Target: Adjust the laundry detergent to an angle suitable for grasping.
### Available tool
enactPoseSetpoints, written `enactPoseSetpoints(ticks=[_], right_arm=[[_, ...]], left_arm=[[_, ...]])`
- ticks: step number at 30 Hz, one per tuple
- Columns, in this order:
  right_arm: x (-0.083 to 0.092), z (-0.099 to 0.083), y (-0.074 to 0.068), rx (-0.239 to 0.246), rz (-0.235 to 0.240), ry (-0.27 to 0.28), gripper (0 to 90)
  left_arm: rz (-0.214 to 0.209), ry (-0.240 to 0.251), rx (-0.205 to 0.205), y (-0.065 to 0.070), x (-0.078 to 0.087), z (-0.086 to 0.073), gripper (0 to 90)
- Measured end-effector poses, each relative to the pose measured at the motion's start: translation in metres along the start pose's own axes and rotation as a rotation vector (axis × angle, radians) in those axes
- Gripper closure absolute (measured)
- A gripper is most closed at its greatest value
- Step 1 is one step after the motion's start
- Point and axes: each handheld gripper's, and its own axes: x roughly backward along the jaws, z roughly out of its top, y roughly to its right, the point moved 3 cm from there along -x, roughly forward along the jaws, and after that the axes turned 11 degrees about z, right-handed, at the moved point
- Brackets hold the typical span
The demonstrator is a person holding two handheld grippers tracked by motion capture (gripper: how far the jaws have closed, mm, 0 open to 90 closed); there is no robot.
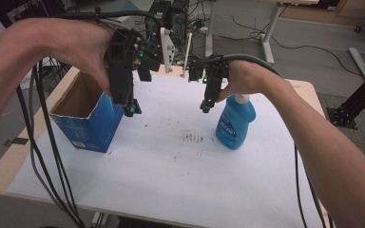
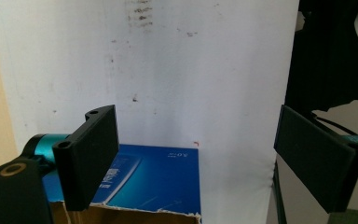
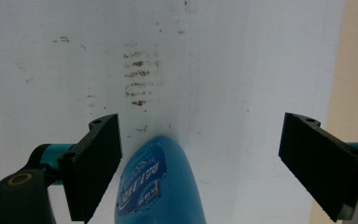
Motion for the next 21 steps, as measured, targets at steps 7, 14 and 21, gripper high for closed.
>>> enactPoseSetpoints(ticks=[7,14,21], right_arm=[[0.0032,-0.0006,-0.0017,0.001,0.0,0.002,12.6],[0.0027,0.0,-0.0027,0.009,0.001,0.005,12.6],[0.0056,-0.0014,-0.0021,0.004,0.004,0.017,12.6]], left_arm=[[0.008,0.001,-0.002,0.0014,0.0016,0.0008,13.9],[0.015,-0.003,0.005,0.0011,0.0008,0.0002,13.9],[0.012,-0.01,0.019,0.0069,-0.0008,-0.0018,13.9]])
